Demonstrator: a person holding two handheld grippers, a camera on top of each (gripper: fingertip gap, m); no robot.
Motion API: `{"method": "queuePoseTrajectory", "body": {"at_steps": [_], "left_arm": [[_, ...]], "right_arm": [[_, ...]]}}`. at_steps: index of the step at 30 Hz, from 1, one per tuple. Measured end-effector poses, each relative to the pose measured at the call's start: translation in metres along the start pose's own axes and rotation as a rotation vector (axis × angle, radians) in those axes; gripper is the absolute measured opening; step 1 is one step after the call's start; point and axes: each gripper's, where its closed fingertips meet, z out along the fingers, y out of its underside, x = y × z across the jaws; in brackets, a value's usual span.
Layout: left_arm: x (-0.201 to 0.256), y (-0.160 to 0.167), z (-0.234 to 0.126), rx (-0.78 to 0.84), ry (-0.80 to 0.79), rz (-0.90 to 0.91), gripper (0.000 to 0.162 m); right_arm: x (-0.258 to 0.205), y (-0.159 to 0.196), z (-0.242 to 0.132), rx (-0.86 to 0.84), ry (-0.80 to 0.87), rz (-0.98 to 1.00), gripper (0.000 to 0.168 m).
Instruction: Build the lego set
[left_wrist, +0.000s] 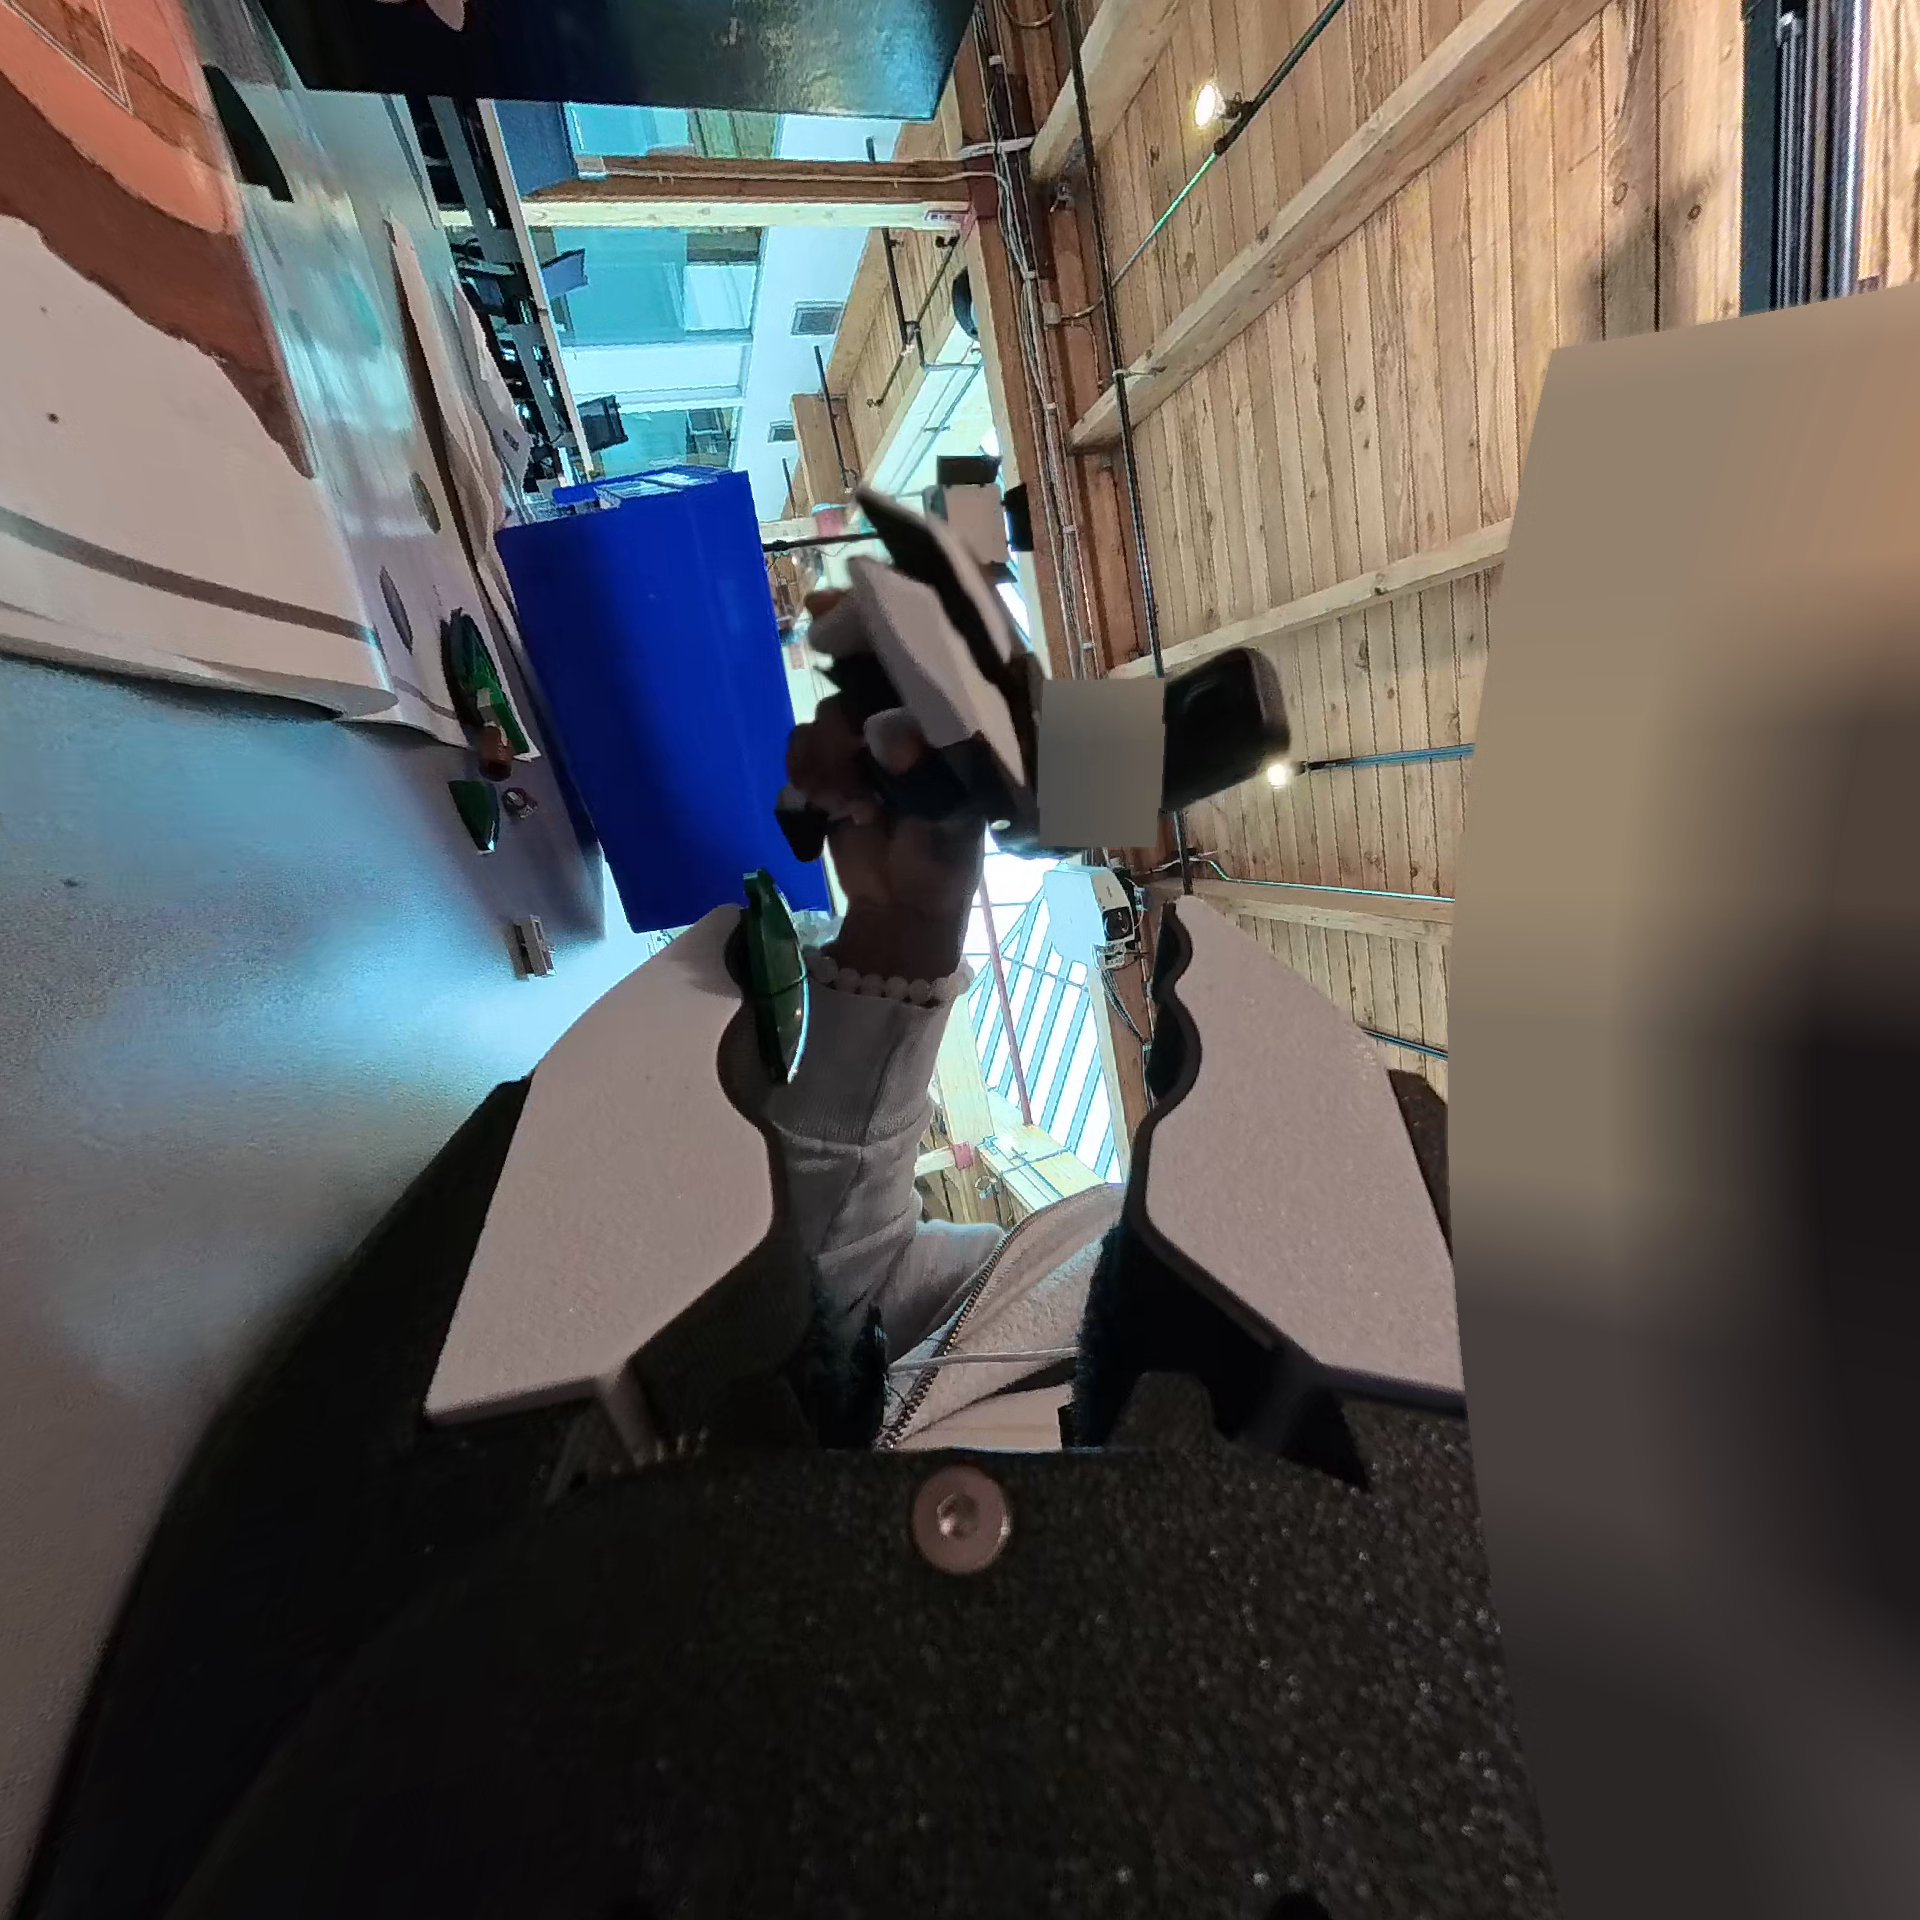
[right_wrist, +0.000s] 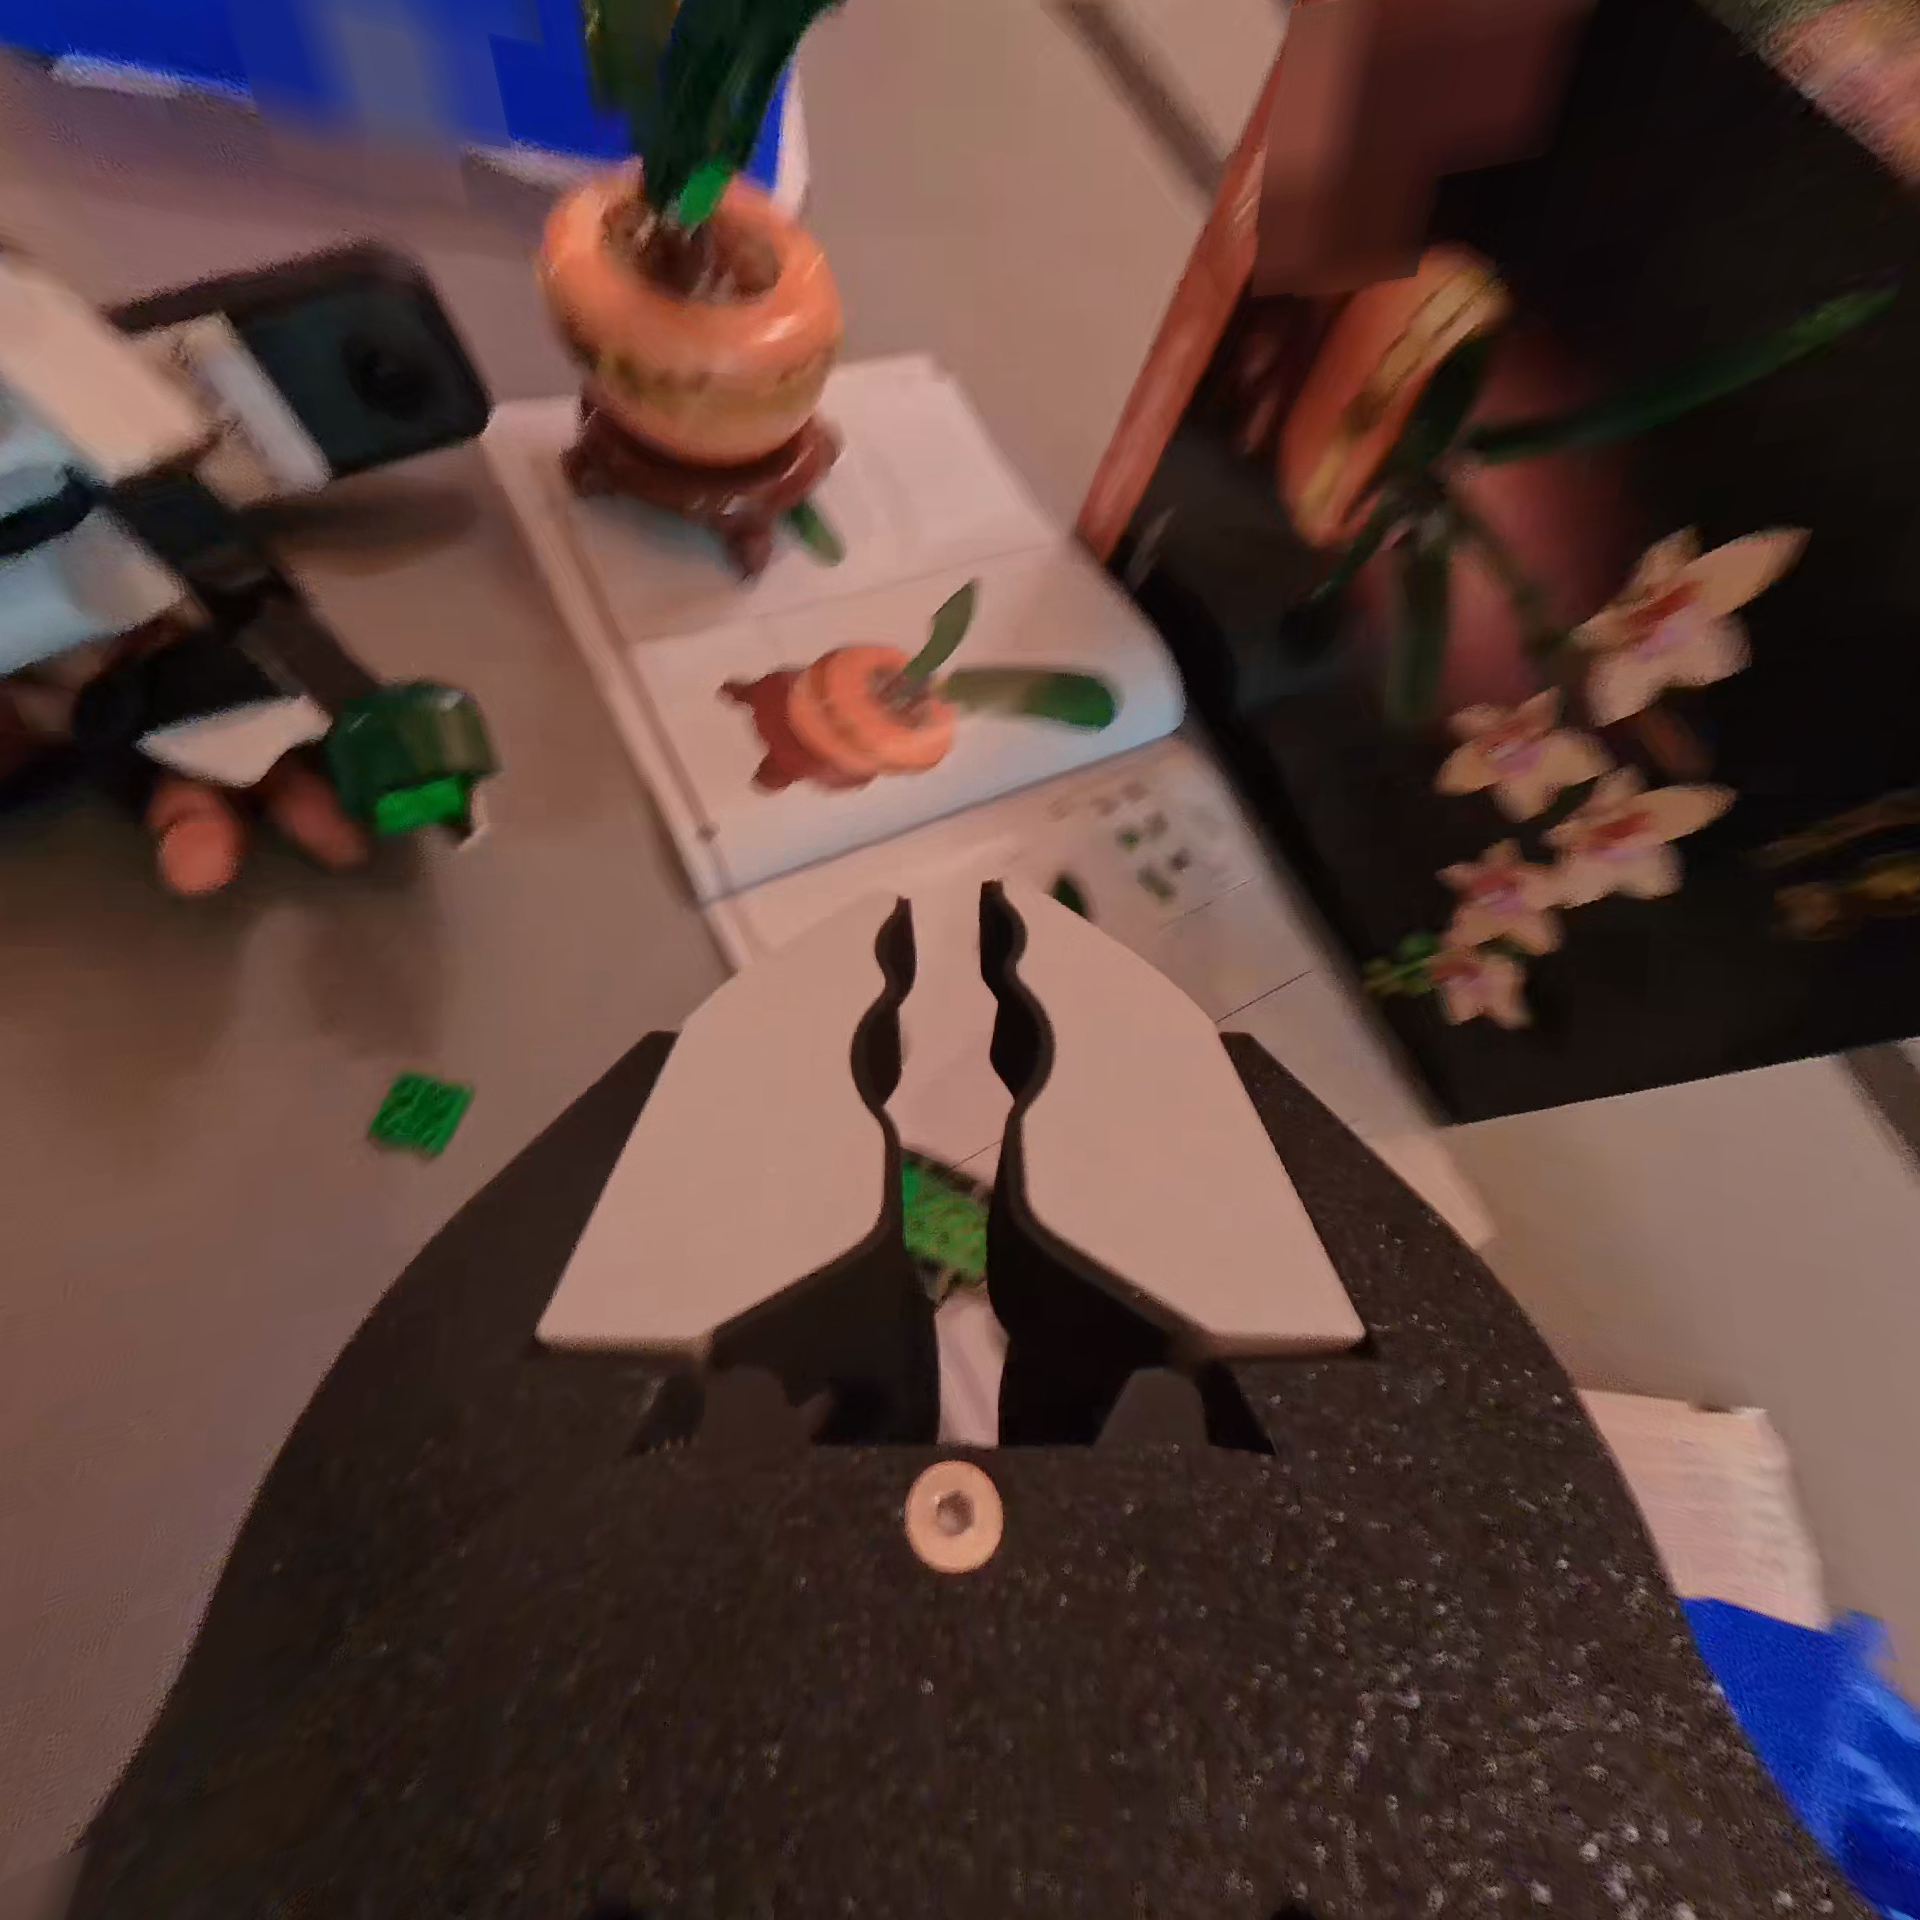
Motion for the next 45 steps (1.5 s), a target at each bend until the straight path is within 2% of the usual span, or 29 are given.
{"method": "queuePoseTrajectory", "body": {"at_steps": [4, 9, 12, 14, 17, 23, 26, 30, 33, 34, 36, 38, 41, 42, 44, 45], "left_arm": [[0.001, 0.000, -0.001, -0.001, 0.000, 0.001, 0.071], [0.000, 0.000, 0.000, -0.001, 0.000, 0.002, 0.071], [0.000, 0.001, 0.000, -0.001, 0.000, 0.004, 0.071], [0.000, 0.001, 0.000, -0.001, 0.000, 0.004, 0.071], [0.000, 0.001, 0.000, 0.000, 0.000, 0.002, 0.071], [0.000, 0.001, 0.001, -0.011, 0.000, -0.002, 0.071], [0.000, 0.001, 0.001, -0.013, 0.000, -0.002, 0.071], [0.000, 0.001, 0.001, -0.010, 0.000, -0.001, 0.070], [0.000, 0.001, 0.001, -0.010, 0.000, -0.001, 0.070], [0.000, 0.001, 0.001, -0.011, 0.000, -0.002, 0.070], [0.000, 0.001, 0.001, -0.009, 0.000, -0.003, 0.071], [-0.001, 0.000, 0.001, -0.007, 0.000, -0.002, 0.071], [-0.001, 0.000, 0.001, -0.011, 0.000, -0.003, 0.066], [-0.001, 0.001, 0.001, -0.013, 0.000, -0.002, 0.071], [-0.001, 0.001, 0.002, -0.016, 0.000, -0.003, 0.071], [-0.001, 0.001, 0.002, -0.016, 0.001, -0.003, 0.071]], "right_arm": [[-0.034, 0.050, 0.011, -0.225, -0.148, -0.010, 0.005], [-0.032, 0.069, 0.026, -0.258, -0.088, -0.050, 0.003], [-0.021, 0.094, 0.019, -0.380, -0.016, -0.038, 0.002], [-0.020, 0.094, 0.010, -0.365, 0.018, 0.023, 0.003], [-0.044, 0.074, 0.002, -0.262, -0.024, 0.154, 0.003], [-0.064, 0.074, 0.020, -0.272, -0.080, 0.270, 0.002], [-0.061, 0.082, 0.021, -0.310, -0.089, 0.312, 0.002], [-0.036, 0.097, 0.010, -0.364, -0.010, 0.286, 0.002], [-0.040, 0.086, 0.012, -0.320, -0.021, 0.319, 0.003], [-0.043, 0.079, 0.013, -0.293, -0.009, 0.336, 0.006], [-0.042, 0.073, 0.015, -0.277, 0.055, 0.377, 0.027], [-0.040, 0.077, 0.020, -0.310, 0.109, 0.421, 0.033], [-0.041, 0.083, 0.027, -0.339, 0.105, 0.432, 0.030], [-0.041, 0.082, 0.029, -0.334, 0.089, 0.418, 0.027], [-0.044, 0.079, 0.033, -0.325, 0.019, 0.371, 0.015], [-0.047, 0.077, 0.036, -0.315, -0.040, 0.329, 0.015]]}}
